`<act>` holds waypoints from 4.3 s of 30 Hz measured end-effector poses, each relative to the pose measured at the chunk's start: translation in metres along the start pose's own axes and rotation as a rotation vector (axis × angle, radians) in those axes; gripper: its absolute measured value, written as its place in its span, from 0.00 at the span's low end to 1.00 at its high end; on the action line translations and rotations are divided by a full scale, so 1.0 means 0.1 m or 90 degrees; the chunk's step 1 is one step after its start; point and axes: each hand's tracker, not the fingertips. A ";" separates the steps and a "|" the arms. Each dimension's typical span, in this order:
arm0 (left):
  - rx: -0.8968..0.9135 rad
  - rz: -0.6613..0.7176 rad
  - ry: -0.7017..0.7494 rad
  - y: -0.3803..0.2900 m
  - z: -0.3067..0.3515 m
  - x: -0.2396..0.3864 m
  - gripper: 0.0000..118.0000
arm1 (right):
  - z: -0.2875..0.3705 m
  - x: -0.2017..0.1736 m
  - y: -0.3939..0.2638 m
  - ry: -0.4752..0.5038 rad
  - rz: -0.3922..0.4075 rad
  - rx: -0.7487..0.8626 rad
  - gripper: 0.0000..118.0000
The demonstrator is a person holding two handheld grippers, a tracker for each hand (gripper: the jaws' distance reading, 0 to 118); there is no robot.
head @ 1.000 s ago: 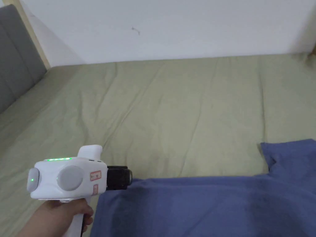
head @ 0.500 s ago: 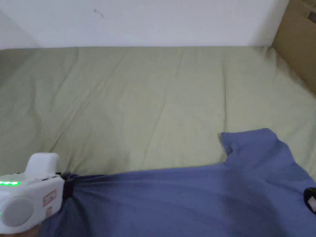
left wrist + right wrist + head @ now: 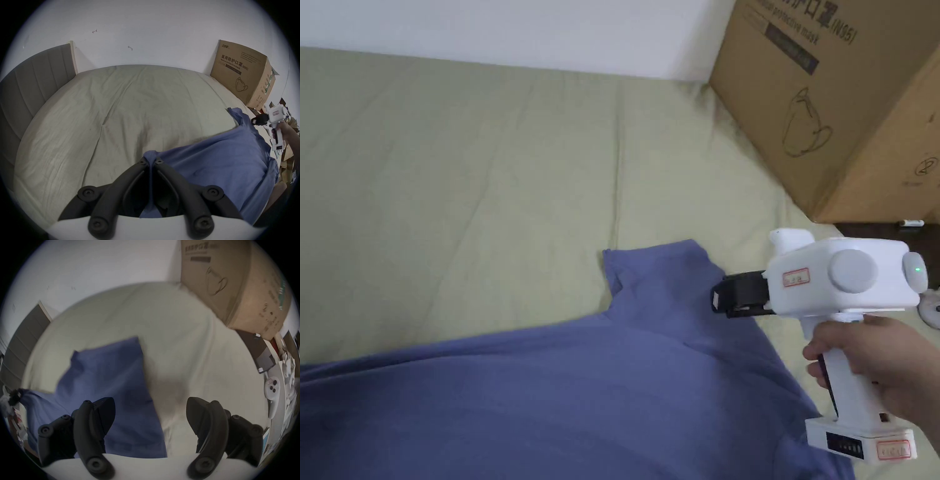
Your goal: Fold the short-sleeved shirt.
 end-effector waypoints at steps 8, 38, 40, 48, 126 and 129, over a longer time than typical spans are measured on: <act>-0.015 -0.001 -0.003 -0.03 -0.02 0.04 0.02 | 0.30 -0.28 -0.12 -0.022 0.069 0.004 0.00; -0.044 0.013 -0.089 -1.13 2.03 0.06 0.02 | 2.82 -0.21 -2.40 0.039 0.144 0.052 0.00; -0.089 0.018 -0.084 -1.34 1.91 0.08 0.02 | 2.60 -0.33 -2.58 0.002 0.173 -0.003 0.00; -0.170 0.074 -0.027 -1.66 1.49 0.12 0.05 | 1.89 -0.27 -2.74 -0.086 0.150 -0.077 0.02; -0.243 0.104 0.005 -0.31 1.80 -1.15 0.07 | 3.02 -2.63 -3.66 0.263 0.168 0.151 0.00; -0.255 0.097 -0.092 -0.20 1.81 -0.63 0.07 | 3.03 -2.62 -3.67 0.275 0.168 0.154 0.00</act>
